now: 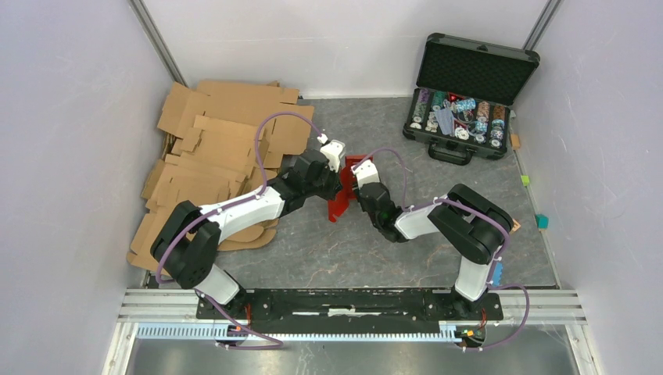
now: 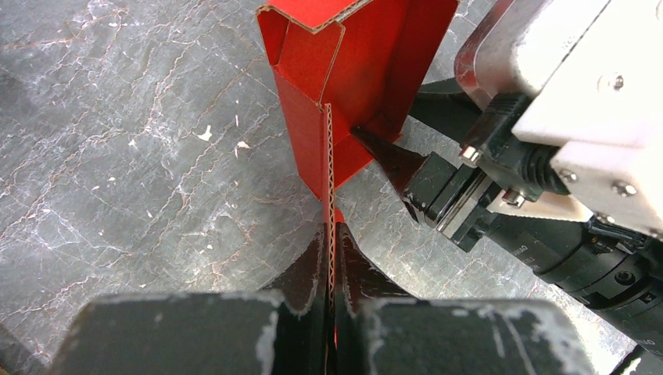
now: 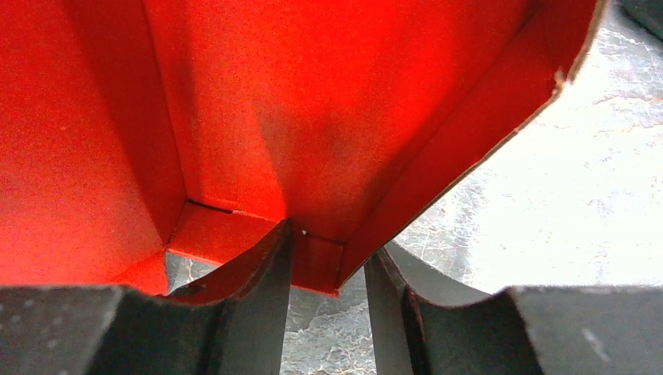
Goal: Fold the paper box
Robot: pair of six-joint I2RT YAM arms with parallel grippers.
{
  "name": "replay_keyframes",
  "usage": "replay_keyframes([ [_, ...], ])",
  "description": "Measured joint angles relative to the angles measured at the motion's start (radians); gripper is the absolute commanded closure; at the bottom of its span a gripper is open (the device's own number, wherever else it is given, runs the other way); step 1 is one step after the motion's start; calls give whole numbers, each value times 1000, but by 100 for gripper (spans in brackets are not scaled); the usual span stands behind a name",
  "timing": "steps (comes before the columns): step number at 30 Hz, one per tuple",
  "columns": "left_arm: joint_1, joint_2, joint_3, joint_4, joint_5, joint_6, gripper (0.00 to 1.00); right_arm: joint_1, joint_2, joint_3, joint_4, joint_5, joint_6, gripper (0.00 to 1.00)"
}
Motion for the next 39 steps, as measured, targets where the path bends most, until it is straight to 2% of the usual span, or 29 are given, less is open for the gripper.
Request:
replay_keyframes([
  [11, 0, 0, 0, -1, 0, 0, 95, -10, 15, 23, -24, 1, 86, 61],
  [25, 0, 0, 3, -8, -31, 0, 95, -12, 29, 74, -78, -3, 99, 60],
  [39, -13, 0, 12, -27, -97, -1, 96, -69, -17, 56, -102, -137, 157, 59],
])
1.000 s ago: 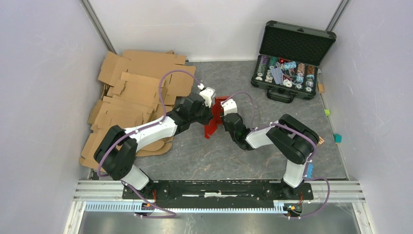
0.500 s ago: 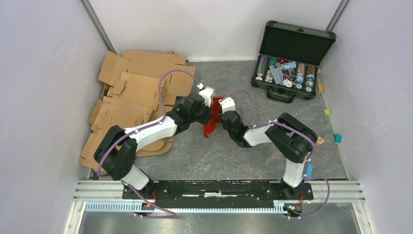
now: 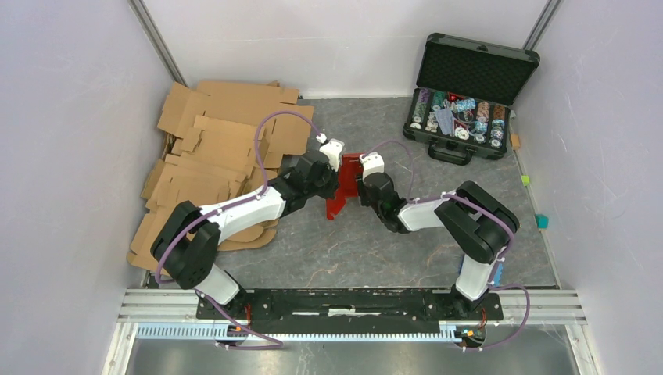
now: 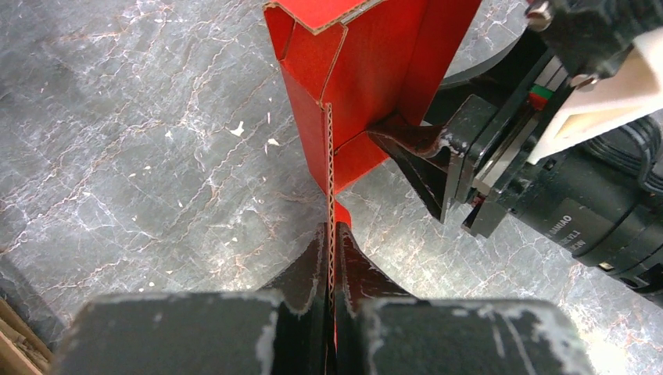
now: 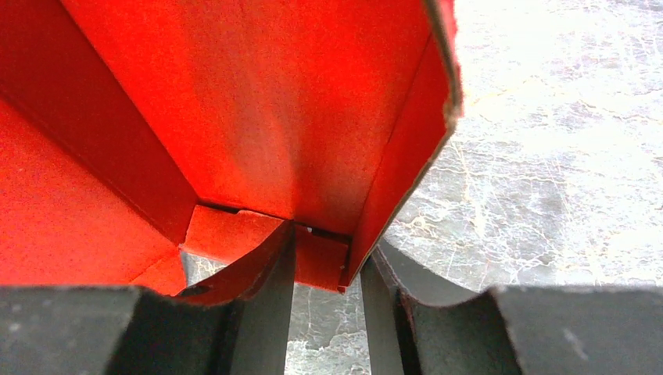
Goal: Fold the paper box
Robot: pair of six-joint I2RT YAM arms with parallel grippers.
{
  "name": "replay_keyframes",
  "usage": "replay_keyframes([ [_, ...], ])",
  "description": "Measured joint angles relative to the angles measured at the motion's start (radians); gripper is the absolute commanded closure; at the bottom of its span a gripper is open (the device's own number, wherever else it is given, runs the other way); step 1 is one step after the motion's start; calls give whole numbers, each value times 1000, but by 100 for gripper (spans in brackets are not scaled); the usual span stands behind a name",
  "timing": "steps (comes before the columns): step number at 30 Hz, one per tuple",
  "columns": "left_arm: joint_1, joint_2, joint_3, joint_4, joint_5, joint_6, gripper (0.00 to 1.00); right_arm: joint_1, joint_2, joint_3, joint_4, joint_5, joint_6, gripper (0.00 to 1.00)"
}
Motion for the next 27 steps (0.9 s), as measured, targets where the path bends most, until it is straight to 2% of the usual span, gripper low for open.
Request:
replay_keyframes([
  [10, -4, 0, 0, 0, -14, 0, 96, -22, -18, 0, -24, -63, 25, 54],
  [15, -4, 0, 0, 0, -11, 0, 96, -26, -10, 0, -19, -78, 31, 54],
  [20, -3, 0, 0, 1, -8, 0, 96, -26, 55, 66, -41, -46, 47, 60],
  [27, 11, 0, 0, 0, -22, 0, 96, -18, 85, 124, -89, 10, 71, 58],
])
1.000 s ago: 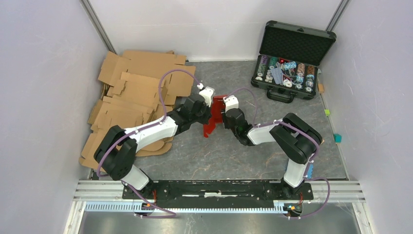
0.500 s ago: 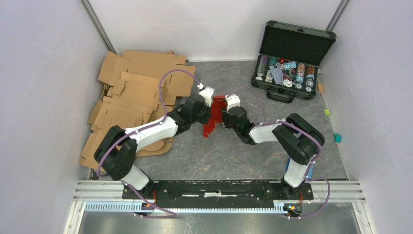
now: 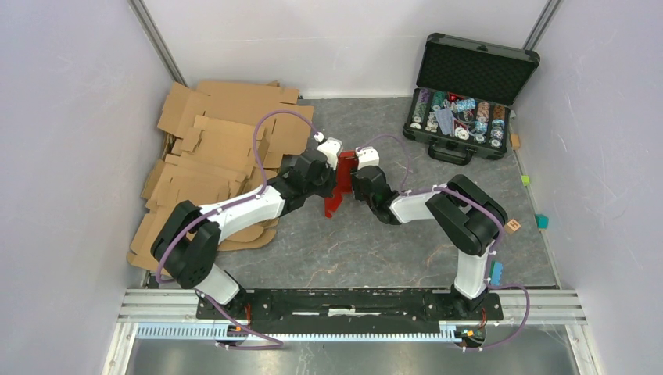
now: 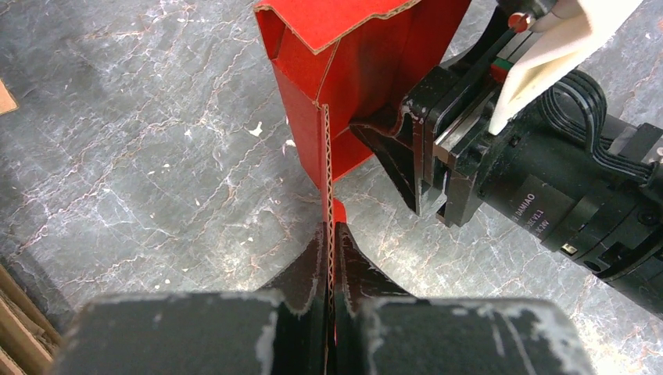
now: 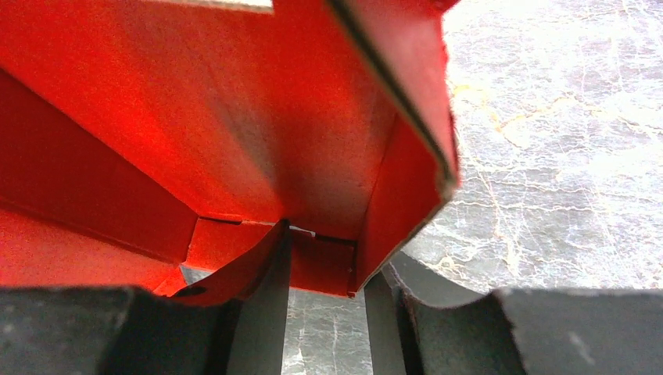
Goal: Fold the paper box
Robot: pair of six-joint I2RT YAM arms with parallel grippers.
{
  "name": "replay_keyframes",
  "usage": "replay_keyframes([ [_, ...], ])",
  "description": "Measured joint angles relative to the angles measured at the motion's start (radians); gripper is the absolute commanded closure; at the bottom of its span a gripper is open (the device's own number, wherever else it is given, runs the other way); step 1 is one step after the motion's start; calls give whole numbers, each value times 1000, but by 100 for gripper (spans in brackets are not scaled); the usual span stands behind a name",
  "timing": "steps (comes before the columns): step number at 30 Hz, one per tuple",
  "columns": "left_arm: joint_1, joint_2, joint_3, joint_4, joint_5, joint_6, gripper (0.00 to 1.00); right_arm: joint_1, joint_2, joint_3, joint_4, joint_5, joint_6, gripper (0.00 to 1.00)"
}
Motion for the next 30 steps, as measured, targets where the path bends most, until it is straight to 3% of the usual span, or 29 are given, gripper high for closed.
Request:
replay_keyframes([
  [19, -16, 0, 0, -3, 20, 0, 96, -2, -126, -119, -3, -49, -61, 46],
  [22, -16, 0, 0, -3, 21, 0, 96, -2, -148, -130, 1, -51, -72, 35],
  [27, -16, 0, 0, -2, 21, 0, 96, -1, -198, -154, 3, -50, -90, 5],
  [30, -16, 0, 0, -3, 21, 0, 95, -2, -236, -180, 6, -42, -101, 2],
])
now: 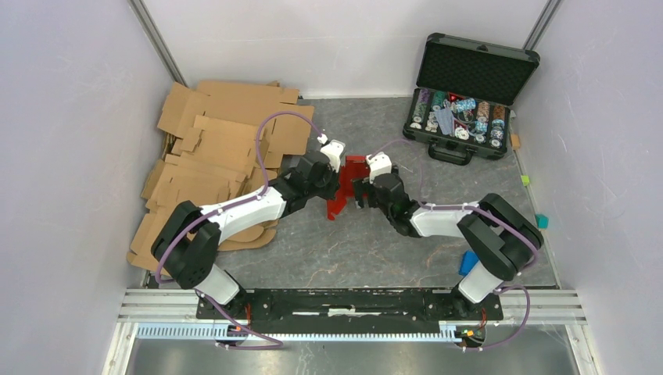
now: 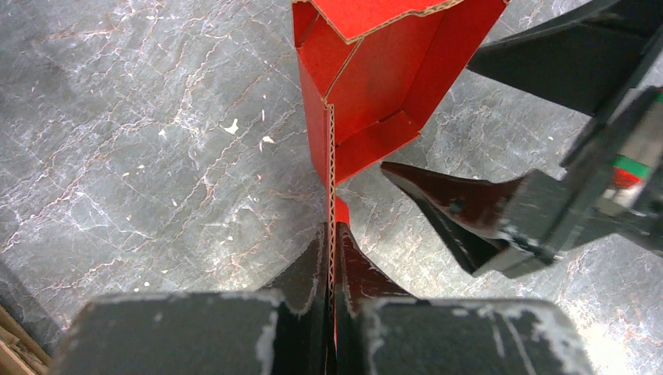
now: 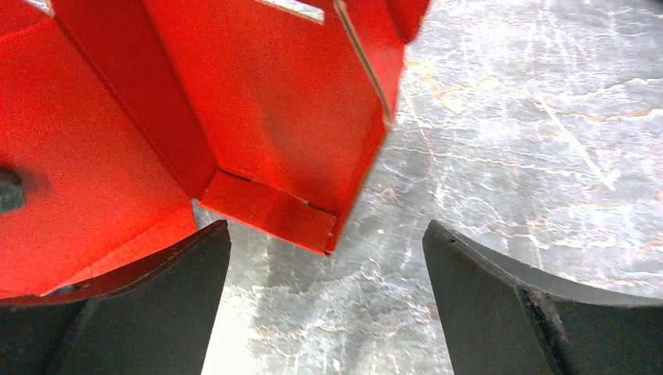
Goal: Fold the paper box
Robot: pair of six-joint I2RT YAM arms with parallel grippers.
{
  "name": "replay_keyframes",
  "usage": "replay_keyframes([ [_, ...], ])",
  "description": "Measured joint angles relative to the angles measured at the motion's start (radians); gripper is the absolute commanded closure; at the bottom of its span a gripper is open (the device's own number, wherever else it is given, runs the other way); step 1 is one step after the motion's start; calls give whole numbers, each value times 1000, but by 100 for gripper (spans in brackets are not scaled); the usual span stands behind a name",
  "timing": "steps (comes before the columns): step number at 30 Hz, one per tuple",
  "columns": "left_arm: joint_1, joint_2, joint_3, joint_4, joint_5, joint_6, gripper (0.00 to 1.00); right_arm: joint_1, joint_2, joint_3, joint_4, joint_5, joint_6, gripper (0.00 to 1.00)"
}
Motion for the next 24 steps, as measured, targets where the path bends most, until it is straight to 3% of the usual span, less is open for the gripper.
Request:
replay_keyframes([
  [8, 0, 0, 0, -2, 0, 0, 91, -23, -168, -79, -3, -3, -85, 2],
  [18, -7, 19, 27, -147, 53, -2, 65, -81, -247, 55, -116, -25, -169, 2],
  [24, -9, 29, 86, -224, 69, -14, 49, -188, -237, 168, -177, -115, -170, 2],
])
